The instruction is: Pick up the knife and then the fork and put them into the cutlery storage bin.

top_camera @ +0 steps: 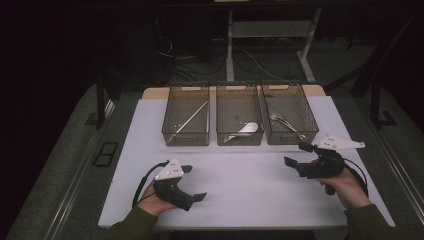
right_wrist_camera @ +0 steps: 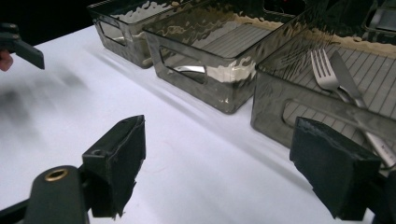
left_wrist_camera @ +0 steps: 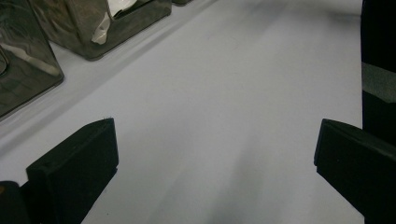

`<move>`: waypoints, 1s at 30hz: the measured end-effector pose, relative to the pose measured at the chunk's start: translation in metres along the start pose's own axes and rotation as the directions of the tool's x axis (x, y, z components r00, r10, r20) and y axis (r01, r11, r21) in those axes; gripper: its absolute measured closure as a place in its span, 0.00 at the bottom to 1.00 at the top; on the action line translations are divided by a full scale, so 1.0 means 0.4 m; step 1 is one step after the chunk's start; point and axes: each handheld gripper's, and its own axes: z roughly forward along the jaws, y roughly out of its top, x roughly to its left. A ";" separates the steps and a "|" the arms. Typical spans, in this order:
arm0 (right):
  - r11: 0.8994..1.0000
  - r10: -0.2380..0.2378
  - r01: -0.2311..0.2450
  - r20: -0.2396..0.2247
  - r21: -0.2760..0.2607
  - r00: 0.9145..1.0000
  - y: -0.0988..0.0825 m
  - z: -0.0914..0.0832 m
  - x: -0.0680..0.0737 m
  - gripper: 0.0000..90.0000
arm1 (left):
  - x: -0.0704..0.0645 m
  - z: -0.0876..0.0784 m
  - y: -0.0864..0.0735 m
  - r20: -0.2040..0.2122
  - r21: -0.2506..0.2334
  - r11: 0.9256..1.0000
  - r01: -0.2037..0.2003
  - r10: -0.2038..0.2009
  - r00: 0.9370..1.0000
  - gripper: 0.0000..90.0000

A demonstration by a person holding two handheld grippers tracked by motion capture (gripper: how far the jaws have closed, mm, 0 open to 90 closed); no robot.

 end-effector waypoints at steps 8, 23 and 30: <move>1.000 0.018 -0.018 0.006 -0.017 1.000 -0.044 -0.008 0.019 0.20 | -0.001 0.000 0.000 0.000 0.000 1.000 0.001 -0.001 1.000 0.00; 1.000 -0.004 0.004 -0.002 -0.002 1.000 -0.109 -0.035 0.066 0.20 | -0.002 0.001 0.001 -0.001 0.001 1.000 -0.001 0.001 1.000 0.00; 1.000 -0.015 0.015 0.015 0.011 1.000 -0.126 -0.032 0.063 0.20 | -0.001 0.001 0.000 -0.001 0.000 1.000 0.000 0.000 1.000 0.00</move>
